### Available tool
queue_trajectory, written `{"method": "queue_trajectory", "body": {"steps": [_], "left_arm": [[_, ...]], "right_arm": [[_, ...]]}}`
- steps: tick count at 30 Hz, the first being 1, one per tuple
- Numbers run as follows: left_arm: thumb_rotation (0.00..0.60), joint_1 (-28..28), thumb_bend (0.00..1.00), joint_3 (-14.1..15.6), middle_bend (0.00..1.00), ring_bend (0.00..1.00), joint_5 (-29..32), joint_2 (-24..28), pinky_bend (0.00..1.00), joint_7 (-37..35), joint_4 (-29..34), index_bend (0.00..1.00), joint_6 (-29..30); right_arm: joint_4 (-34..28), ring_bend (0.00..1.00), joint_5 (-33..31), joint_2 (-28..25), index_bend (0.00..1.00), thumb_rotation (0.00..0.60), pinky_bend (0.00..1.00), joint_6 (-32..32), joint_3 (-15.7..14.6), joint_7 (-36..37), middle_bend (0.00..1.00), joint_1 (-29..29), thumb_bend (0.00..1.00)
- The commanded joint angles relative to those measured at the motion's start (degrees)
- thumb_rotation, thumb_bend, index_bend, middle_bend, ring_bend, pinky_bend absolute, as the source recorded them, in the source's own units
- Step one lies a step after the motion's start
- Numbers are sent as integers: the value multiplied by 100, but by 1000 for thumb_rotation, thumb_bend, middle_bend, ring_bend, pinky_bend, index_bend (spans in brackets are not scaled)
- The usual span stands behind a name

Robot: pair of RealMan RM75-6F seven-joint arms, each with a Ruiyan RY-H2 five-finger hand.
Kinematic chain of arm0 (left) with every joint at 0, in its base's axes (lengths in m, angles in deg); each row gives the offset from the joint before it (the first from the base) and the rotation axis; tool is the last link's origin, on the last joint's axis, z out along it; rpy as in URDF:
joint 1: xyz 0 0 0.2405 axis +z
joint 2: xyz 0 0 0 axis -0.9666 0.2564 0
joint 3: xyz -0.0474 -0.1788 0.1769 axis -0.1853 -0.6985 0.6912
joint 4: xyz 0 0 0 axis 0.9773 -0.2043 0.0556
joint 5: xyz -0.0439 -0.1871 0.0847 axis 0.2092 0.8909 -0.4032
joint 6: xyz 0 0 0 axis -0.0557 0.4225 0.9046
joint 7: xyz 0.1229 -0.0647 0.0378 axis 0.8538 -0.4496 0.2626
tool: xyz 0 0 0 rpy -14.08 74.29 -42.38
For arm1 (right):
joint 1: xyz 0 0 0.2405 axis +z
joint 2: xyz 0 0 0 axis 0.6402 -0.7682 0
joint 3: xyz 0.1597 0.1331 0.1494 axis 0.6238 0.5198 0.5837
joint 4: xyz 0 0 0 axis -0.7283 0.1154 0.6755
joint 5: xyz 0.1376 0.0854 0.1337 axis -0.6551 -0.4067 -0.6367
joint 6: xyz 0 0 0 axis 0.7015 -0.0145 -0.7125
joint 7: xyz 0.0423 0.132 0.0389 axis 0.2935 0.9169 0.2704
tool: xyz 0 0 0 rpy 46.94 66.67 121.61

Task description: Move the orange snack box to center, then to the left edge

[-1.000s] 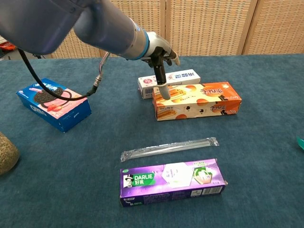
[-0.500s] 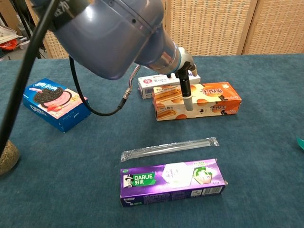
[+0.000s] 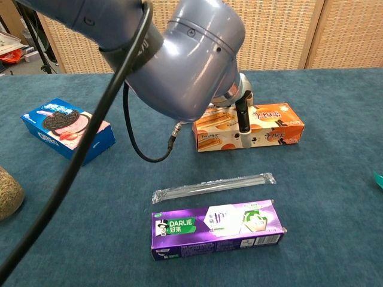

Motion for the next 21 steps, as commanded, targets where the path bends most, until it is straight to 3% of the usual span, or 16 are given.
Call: {"method": "queue_trajectory", "body": {"steps": [1, 12, 15, 21], "left_arm": [[600, 21, 153, -89, 0, 0, -50, -110, 0, 168, -122, 32, 76], [600, 213, 311, -334, 0, 7, -244, -449, 0, 961, -388, 181, 379], [600, 253, 358, -419, 18, 62, -475, -592, 21, 951, -539, 270, 437], [600, 340, 444, -611, 170, 208, -1245, -765, 123, 514, -727, 458, 521]], "right_arm": [[0, 0, 3, -5, 0, 600, 0, -1, 12, 15, 0, -8, 0], [1, 0, 16, -18, 0, 600, 0, -26, 74, 67, 0, -47, 0], [25, 0, -15, -19, 0, 600, 0, -37, 105, 106, 0, -67, 0], [36, 0, -5, -17, 0, 600, 0, -11, 119, 138, 0, -71, 0]]}}
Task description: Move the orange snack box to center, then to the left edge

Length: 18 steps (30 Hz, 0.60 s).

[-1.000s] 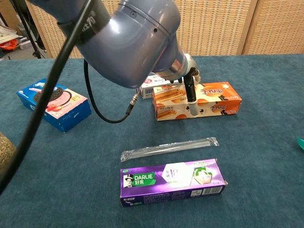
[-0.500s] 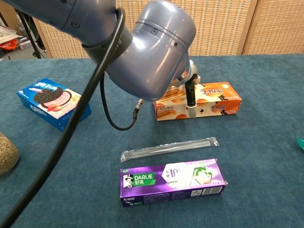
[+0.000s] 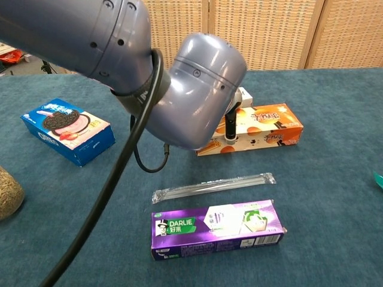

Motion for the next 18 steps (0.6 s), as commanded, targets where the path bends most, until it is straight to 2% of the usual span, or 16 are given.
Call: {"method": "queue_trajectory", "body": {"steps": [1, 4, 11, 18], "left_arm": [[600, 99, 456, -161, 188, 221, -495, -119, 133, -325, -108, 490, 62], [600, 162, 482, -234, 214, 245, -813, -134, 153, -516, -99, 537, 99], [600, 316, 491, -404, 222, 252, -1273, 10, 164, -810, 105, 548, 162], [600, 654, 491, -517, 223, 257, -1625, 493, 164, -1056, 736, 549, 215]], "right_arm": [[4, 0, 10, 2, 0, 600, 0, 5, 2, -1, 0, 0, 0], [4, 0, 17, 7, 0, 600, 0, 8, 6, 0, 0, -3, 0], [2, 0, 13, 4, 0, 600, 0, 28, 15, -24, 0, -7, 0], [-18, 0, 27, 12, 0, 600, 0, 40, 16, -95, 0, -2, 0]]}}
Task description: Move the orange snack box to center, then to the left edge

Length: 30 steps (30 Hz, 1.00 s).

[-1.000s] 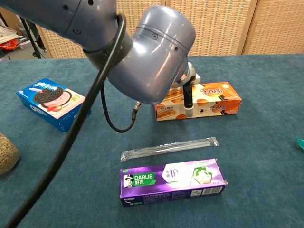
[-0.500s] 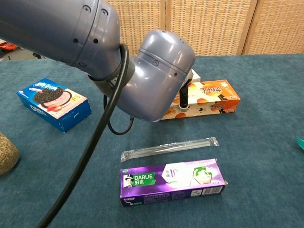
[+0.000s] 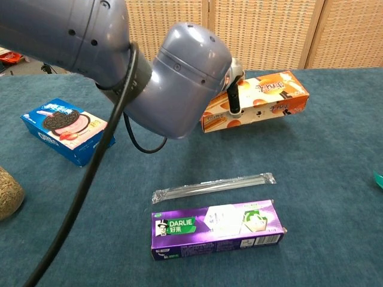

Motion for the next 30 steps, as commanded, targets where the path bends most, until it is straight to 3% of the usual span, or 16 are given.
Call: {"method": "queue_trajectory", "body": {"steps": [1, 16, 24, 30], "left_arm": [[600, 246, 490, -44, 223, 259, -174, 323, 164, -132, 422, 549, 19], [600, 1355, 490, -237, 223, 260, -20, 2310, 164, -548, 2385, 549, -91], [600, 1782, 492, 95, 223, 260, 409, 3322, 164, -532, 3102, 549, -515], [600, 2105, 493, 542, 225, 260, 809, 4426, 164, -484, 3765, 552, -1029]], "right_arm": [[-15, 0, 5, -4, 0, 600, 0, 3, 3, -25, 0, 3, 0], [-87, 0, 24, 7, 0, 600, 0, -10, 0, -225, 0, -8, 0], [-114, 0, 1, 19, 0, 600, 0, 11, 8, -332, 0, -7, 0], [-133, 0, 5, 30, 0, 600, 0, 23, 4, -419, 0, -2, 0]]}}
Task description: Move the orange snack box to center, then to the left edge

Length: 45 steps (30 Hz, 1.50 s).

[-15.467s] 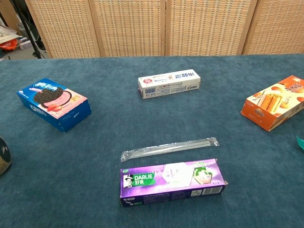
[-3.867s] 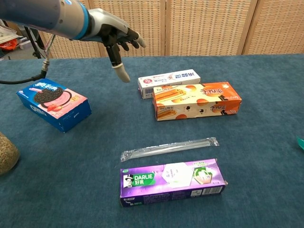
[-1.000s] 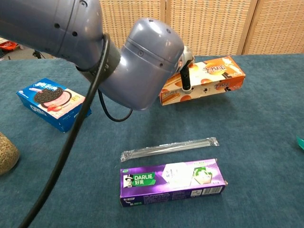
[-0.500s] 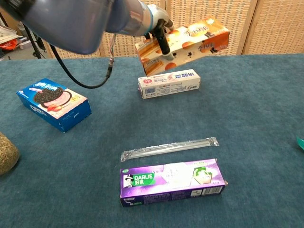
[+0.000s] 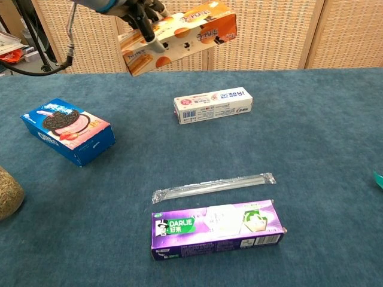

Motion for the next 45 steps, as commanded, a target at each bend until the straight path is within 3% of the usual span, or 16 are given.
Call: {"method": "queue_trajectory", "body": {"steps": [1, 5, 12, 18, 35, 45], "left_arm": [[600, 254, 494, 399, 226, 260, 292, 793, 164, -4, 501, 554, -296], [600, 393, 494, 632, 227, 260, 198, 1261, 164, -128, 670, 556, -292], [600, 1050, 496, 1123, 228, 259, -716, 2155, 164, -586, 772, 558, -392], [600, 1562, 497, 1404, 228, 260, -1467, 2529, 164, -1186, 694, 558, -602], [600, 2534, 491, 1995, 228, 260, -2603, 2752, 164, -2400, 189, 558, -662], [600, 2957, 479, 2482, 228, 260, -2841, 2265, 165, -2621, -602, 555, -402]], "right_arm": [[-8, 0, 4, 3, 0, 600, 0, 9, -6, -40, 0, 2, 0], [-24, 0, 5, 13, 0, 600, 0, 12, -13, -119, 0, 2, 0], [-77, 0, 13, 41, 0, 600, 0, -19, -30, -402, 0, -6, 0], [-130, 0, 5, 68, 0, 600, 0, -23, -35, -607, 0, -1, 0], [-227, 0, 69, 87, 0, 600, 0, -46, -78, -835, 0, -4, 0], [-268, 0, 120, 89, 0, 600, 0, -66, -97, -883, 0, -1, 0]]}}
